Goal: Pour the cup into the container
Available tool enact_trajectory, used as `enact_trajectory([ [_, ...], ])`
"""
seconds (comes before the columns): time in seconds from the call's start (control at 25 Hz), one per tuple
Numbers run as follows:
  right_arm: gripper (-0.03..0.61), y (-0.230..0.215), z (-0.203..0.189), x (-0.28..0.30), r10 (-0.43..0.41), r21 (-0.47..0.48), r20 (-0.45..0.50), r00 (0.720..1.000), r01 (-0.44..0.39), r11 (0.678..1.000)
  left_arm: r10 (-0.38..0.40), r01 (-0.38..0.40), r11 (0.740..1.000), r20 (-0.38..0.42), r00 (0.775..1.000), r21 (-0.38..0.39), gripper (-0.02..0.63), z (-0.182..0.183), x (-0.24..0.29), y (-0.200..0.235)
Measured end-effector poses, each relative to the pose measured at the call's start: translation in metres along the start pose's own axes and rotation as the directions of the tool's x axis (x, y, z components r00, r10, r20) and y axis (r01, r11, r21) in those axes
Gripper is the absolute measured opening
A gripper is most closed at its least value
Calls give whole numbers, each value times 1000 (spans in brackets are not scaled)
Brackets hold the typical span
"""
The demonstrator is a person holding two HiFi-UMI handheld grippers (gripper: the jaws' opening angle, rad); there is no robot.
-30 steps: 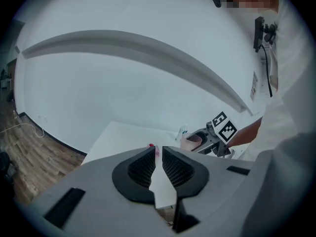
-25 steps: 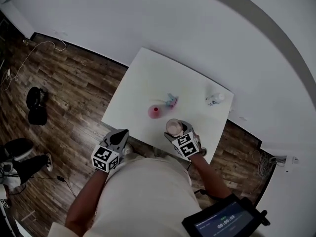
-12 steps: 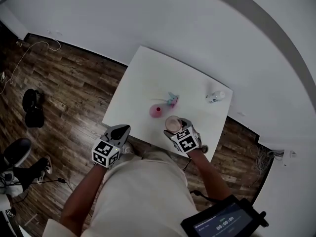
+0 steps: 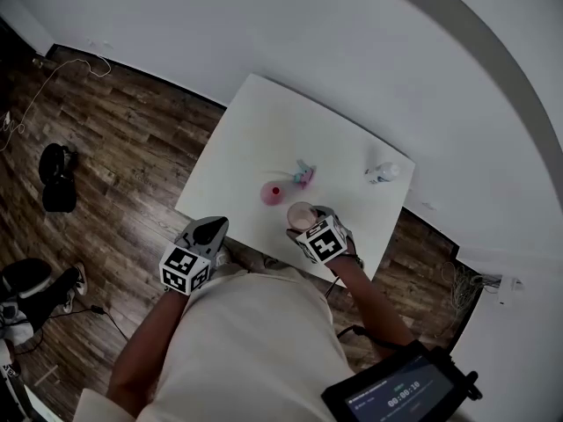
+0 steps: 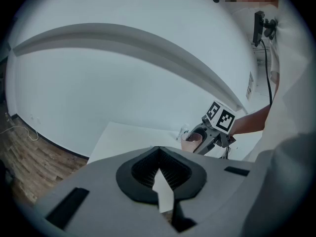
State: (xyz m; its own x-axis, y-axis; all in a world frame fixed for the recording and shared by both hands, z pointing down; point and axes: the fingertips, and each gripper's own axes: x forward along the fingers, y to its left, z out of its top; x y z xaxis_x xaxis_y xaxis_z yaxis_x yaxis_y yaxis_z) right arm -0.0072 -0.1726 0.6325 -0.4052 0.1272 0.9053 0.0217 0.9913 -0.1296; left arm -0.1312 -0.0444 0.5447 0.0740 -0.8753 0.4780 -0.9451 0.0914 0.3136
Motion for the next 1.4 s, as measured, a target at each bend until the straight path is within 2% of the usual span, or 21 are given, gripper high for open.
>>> enact_trajectory([
  [0.52,373,8,12,-3,40,-52,-100,994,-45,998,66,-64,997,34,997,-45,11,0,-15,5],
  [0.76,373,-10,22,13,57,-48,-129,990,-64,997,72,-71,996,24,997,-57,11,-8,4,19],
  [1.12,373,-9,29,9,82,-67,-149,985,-93,993,82,-80,994,26,996,-69,11,-9,3,18],
  [1.4,373,-8,27,4,94,-71,-208,974,-110,991,85,-82,994,33,996,-74,11,-3,3,20],
])
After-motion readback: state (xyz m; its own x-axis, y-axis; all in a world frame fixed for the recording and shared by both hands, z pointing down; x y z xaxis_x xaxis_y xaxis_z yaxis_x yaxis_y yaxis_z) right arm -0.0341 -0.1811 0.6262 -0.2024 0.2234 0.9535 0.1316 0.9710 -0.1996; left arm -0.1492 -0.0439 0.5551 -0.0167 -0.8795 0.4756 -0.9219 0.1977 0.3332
